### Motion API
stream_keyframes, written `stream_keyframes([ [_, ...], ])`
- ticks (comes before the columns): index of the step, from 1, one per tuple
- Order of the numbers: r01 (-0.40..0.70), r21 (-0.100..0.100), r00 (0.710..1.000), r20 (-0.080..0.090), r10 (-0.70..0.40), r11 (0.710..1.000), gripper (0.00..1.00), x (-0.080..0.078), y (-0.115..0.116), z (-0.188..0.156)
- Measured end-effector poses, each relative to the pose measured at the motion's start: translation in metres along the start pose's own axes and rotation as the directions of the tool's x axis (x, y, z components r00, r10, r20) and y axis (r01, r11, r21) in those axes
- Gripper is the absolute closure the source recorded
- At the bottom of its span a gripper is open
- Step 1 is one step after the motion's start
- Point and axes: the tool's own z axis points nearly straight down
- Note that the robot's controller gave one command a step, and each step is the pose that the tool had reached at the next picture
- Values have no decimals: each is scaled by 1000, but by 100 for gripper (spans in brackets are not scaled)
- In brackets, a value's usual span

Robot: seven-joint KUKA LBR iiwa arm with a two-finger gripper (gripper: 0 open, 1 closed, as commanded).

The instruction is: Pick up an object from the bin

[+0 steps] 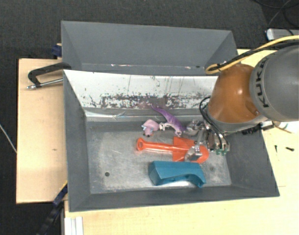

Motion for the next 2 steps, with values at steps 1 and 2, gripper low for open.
stream_keyframes([
  [1,6,-1,1000,3,-6,1000,100,-6,1,-42],
  [2,-34,0,999,2,34,999,0,7,-3,-75],
])
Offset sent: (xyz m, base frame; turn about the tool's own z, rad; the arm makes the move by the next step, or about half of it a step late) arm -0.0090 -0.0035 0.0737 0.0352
